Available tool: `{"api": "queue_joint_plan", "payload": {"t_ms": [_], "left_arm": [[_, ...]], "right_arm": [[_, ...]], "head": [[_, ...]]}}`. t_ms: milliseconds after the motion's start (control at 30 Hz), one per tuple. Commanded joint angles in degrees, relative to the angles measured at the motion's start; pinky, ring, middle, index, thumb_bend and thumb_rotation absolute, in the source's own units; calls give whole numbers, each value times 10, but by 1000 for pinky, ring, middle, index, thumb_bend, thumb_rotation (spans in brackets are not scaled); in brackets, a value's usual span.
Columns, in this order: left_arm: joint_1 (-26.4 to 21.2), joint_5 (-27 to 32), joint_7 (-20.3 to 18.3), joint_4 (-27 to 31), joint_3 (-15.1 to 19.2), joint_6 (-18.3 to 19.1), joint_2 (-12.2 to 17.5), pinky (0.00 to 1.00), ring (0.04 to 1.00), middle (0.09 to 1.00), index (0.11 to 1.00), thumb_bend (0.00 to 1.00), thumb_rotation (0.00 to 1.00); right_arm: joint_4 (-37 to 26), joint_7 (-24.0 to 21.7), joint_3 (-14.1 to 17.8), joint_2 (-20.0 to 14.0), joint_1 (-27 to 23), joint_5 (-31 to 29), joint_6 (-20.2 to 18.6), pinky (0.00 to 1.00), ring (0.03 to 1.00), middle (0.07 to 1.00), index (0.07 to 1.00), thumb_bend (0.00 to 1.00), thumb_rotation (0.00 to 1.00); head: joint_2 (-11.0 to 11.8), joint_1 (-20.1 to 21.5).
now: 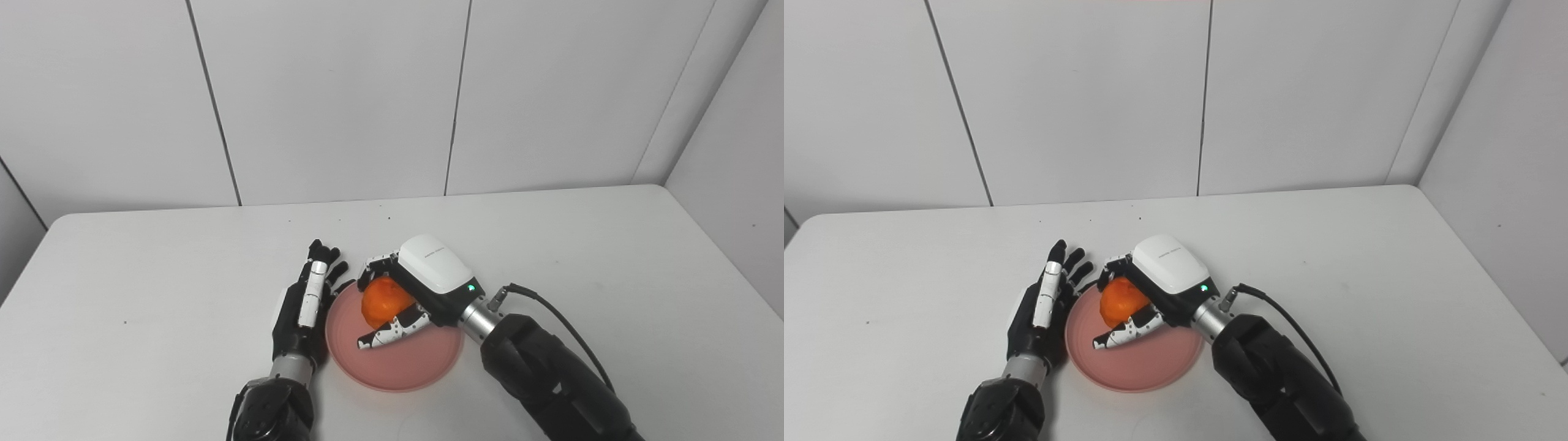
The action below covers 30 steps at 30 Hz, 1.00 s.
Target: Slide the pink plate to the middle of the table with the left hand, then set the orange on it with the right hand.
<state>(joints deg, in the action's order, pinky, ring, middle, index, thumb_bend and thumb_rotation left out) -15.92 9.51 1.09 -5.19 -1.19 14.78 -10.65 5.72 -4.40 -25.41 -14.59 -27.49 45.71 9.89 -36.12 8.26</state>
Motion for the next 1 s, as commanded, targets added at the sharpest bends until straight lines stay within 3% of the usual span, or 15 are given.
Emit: {"api": "queue_joint_plan", "payload": {"t_ms": [0, 500, 833, 967], "left_arm": [[-10, -5, 7, -12, 2, 0, -6, 773, 918, 956, 1000, 756, 785], [-26, 1, 6, -34, 12, -24, -5, 859, 905, 963, 1000, 728, 775], [-28, 1, 3, -32, 15, -19, -4, 875, 901, 958, 1000, 740, 772], [-27, 3, 2, -30, 15, -12, -3, 884, 919, 975, 1000, 753, 775]], "right_arm": [[-5, 8, 0, -2, -38, 5, 30, 259, 354, 452, 497, 677, 470], [-27, -85, -20, -16, -63, 23, 23, 331, 409, 512, 594, 691, 511], [-46, -132, -12, -18, -68, 47, 2, 374, 468, 552, 658, 741, 611], [-52, -150, -6, -17, -72, 53, -6, 435, 537, 618, 700, 797, 691]], "head": [[3, -1], [13, -2], [14, 1], [15, 1]]}}
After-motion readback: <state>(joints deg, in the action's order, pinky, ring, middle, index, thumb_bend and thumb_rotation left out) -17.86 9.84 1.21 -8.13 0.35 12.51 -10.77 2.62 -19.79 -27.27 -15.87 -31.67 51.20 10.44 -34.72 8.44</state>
